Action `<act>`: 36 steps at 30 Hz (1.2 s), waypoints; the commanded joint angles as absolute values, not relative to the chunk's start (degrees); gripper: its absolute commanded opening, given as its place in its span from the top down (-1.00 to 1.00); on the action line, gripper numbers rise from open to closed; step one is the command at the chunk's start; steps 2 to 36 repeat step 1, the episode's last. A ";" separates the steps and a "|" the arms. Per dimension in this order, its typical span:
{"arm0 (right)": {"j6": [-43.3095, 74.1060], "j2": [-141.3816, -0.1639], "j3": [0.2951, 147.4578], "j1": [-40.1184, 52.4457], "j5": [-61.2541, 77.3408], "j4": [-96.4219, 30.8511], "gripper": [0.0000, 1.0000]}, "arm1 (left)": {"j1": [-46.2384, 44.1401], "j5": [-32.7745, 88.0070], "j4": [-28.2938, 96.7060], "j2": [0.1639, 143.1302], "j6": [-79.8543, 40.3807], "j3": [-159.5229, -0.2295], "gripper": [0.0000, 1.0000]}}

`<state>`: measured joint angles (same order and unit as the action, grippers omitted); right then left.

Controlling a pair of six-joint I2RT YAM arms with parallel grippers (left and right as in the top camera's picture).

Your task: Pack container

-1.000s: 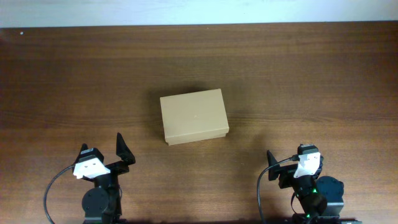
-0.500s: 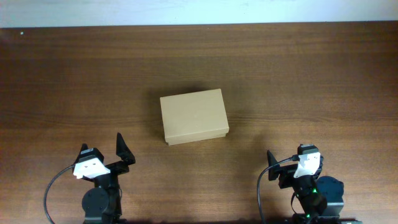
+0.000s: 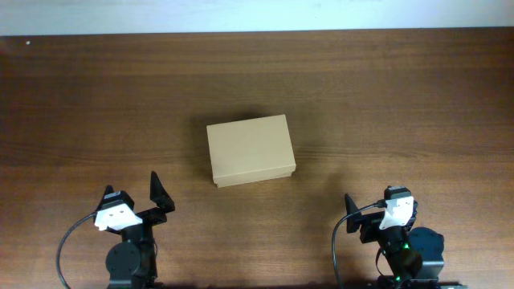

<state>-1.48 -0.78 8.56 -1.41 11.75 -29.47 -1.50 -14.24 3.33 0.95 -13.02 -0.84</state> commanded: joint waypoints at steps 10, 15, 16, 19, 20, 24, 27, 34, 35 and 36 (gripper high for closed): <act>-0.99 -0.14 8.16 -1.58 12.25 -29.34 -0.98 | -1.72 -14.81 3.44 0.30 -12.51 -0.51 -1.00; -0.99 -0.14 8.16 -1.58 12.25 -29.34 -0.98 | -1.72 -14.81 3.44 0.30 -12.51 -0.51 -1.00; -0.99 -0.14 8.16 -1.58 12.25 -29.34 -0.98 | -1.72 -14.81 3.44 0.30 -12.51 -0.51 -1.00; -0.99 -0.14 8.16 -1.58 12.25 -29.34 -0.98 | -1.72 -14.81 3.44 0.30 -12.51 -0.51 -1.00; -0.99 -0.14 8.16 -1.58 12.25 -29.34 -0.98 | -1.72 -14.81 3.44 0.30 -12.51 -0.51 -1.00; -0.99 -0.14 8.16 -1.58 12.25 -29.34 -0.98 | -1.72 -14.81 3.44 0.30 -12.51 -0.51 -1.00; -0.99 -0.14 8.16 -1.58 12.25 -29.34 -0.98 | -1.72 -14.81 3.44 0.30 -12.51 -0.51 -1.00; -0.99 -0.14 8.16 -1.58 12.25 -29.34 -0.98 | -1.72 -14.81 3.44 0.30 -12.51 -0.51 -1.00; -0.99 -0.14 8.16 -1.58 12.25 -29.34 -0.98 | -1.72 -14.81 3.44 0.30 -12.51 -0.51 -1.00; -0.99 -0.14 8.16 -1.58 12.25 -29.34 -0.98 | -1.72 -14.81 3.44 0.30 -12.51 -0.51 -1.00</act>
